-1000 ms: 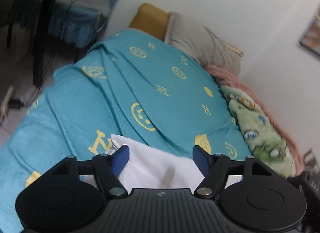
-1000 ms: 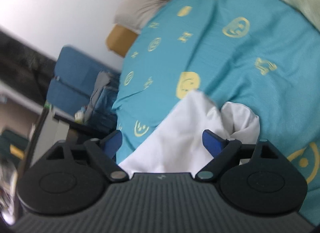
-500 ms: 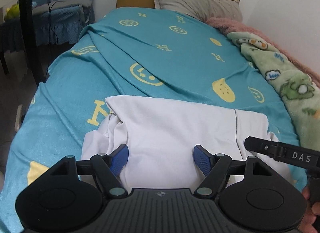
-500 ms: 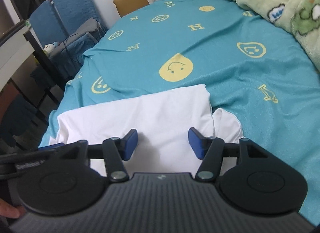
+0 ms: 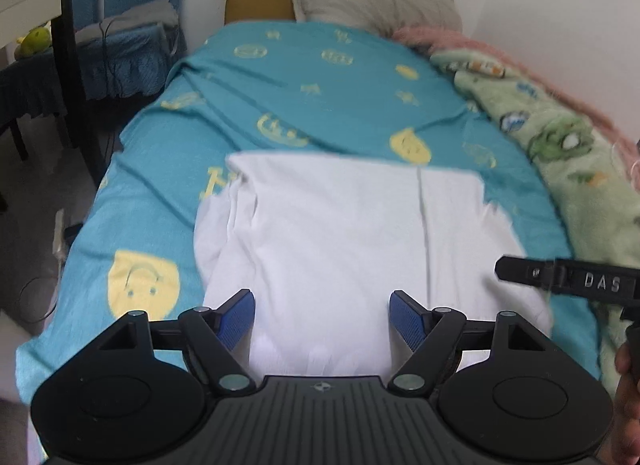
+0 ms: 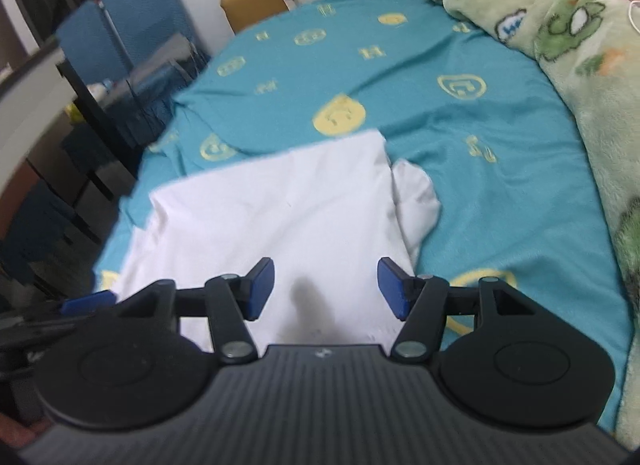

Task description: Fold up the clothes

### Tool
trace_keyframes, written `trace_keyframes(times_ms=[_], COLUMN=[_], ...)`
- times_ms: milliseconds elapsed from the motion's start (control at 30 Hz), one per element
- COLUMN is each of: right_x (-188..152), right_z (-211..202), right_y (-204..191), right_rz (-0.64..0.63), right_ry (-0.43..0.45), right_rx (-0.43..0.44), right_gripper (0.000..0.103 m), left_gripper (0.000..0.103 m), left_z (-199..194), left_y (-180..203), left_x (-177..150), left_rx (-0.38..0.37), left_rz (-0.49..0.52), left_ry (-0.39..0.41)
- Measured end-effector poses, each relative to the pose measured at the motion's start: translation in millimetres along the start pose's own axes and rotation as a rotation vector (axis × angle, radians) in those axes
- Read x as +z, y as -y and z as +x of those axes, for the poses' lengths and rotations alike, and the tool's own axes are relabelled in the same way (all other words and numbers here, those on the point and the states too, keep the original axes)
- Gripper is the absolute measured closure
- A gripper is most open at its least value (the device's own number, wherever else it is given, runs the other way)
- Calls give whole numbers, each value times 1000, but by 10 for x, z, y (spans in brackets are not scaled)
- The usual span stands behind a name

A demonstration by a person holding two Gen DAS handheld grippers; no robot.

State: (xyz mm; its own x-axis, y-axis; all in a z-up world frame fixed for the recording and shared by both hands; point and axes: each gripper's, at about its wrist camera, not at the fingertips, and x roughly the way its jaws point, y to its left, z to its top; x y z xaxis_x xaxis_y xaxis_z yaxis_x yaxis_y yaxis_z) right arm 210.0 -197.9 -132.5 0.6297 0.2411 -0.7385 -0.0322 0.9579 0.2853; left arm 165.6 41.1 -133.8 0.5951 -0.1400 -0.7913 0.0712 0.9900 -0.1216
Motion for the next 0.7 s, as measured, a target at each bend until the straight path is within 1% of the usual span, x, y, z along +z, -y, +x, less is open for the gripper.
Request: trace_keyframes(times_ms=[33,100,167,233,267,333,367,400,467,567,633,700], right_x=[-20,-60,-87,-90,-91,-86,-78,-70,-60,-55,-53,-50], right_z=[54,158,193,178,171,171,177,183,189,195,191,186], right_y=[8,26,36,37,40,60,71,83,111,133,141,150], right_rz=[-1,1,5,9,13,31,43,55,82,106,115,123], right_ry=[-20,-57,-64,-60,-58,-59,-61,-62,-62,-61,-60,-59], right_rx=[-11,-23,-25,-24,-22,-16,-13,-10,-4,4,7,10], right_gripper=[43,44,43,43,43,43,43,43,43,43,43,43], left_gripper=[27,27,27,26,26,25,23,22,22,22,22,22], left_z=[39,47,-49,-180,-246,-336,-378,-388,-304,-84,74,216], left_y=[-1,-16,-46,-114,-156,-230,-266,-287,-314,-350,-442,-575], left_x=[-41,-85,-94,-123,-144,-206,-239,-269,-328,-383,-392,-408], left_rx=[8,9,-14,-69,-108,-192,-234,-265,-298,-316,-328,-350], left_rz=[3,-2,-26,-74,-106,-173,-206,-230,-267,-329,-410,-528], left_ry=[-17,-27,-21,-14,-16,-40,-54,-79,-147,-238,-262,-258])
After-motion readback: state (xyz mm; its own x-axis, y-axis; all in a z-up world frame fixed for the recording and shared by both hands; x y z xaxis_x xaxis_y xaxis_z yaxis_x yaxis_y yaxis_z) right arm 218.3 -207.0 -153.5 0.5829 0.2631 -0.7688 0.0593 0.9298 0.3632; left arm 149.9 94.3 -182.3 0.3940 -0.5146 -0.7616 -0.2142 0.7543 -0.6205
